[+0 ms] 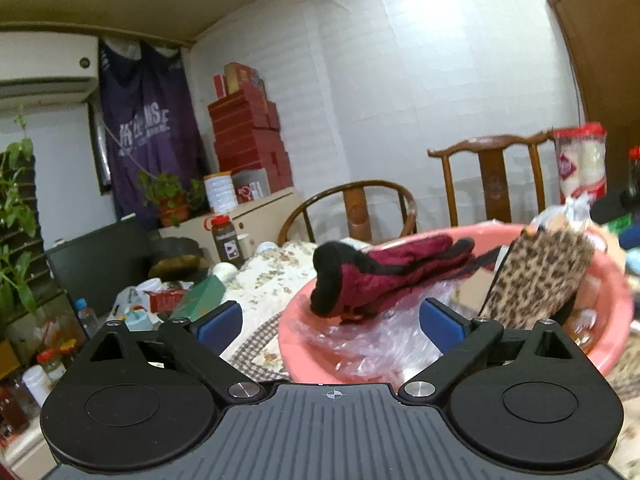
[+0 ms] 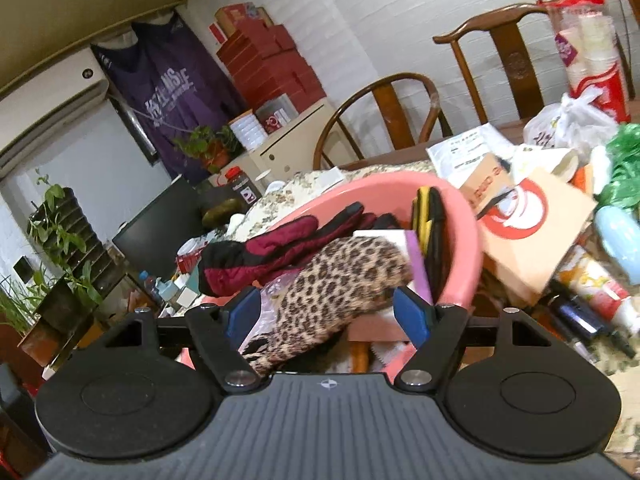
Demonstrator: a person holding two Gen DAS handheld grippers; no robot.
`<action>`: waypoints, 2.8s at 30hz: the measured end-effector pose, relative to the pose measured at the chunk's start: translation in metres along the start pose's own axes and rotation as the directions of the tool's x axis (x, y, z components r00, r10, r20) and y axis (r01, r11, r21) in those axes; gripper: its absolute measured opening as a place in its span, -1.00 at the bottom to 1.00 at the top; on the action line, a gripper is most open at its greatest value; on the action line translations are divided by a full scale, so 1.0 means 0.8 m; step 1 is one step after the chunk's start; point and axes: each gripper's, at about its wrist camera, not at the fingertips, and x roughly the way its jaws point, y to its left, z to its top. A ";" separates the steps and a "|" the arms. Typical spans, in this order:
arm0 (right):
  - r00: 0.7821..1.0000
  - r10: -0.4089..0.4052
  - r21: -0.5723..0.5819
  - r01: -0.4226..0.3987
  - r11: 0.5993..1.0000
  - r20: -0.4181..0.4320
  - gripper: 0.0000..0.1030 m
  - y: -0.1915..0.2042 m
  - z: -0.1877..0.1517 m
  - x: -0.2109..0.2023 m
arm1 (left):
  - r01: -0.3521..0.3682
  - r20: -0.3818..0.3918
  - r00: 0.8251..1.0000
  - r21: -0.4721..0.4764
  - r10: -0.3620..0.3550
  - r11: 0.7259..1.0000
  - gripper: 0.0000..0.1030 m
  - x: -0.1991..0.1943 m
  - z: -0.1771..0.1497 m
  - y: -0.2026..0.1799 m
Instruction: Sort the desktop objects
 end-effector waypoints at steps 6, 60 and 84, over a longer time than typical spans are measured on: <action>0.995 -0.084 -0.048 0.086 0.995 0.052 0.69 -0.032 0.003 -0.033 | 0.055 0.067 0.997 -0.080 -0.049 0.995 1.00 -0.036 0.025 -0.010; 0.995 -0.099 0.426 0.081 0.901 0.020 0.77 -0.345 0.029 -0.059 | 0.324 -0.046 0.945 0.286 -0.325 0.902 1.00 0.135 0.012 -0.428; 0.982 -0.180 0.279 0.158 0.947 0.055 -0.40 -0.326 0.028 -0.053 | 0.391 -0.093 0.921 0.228 -0.379 0.892 -1.00 0.163 -0.007 -0.426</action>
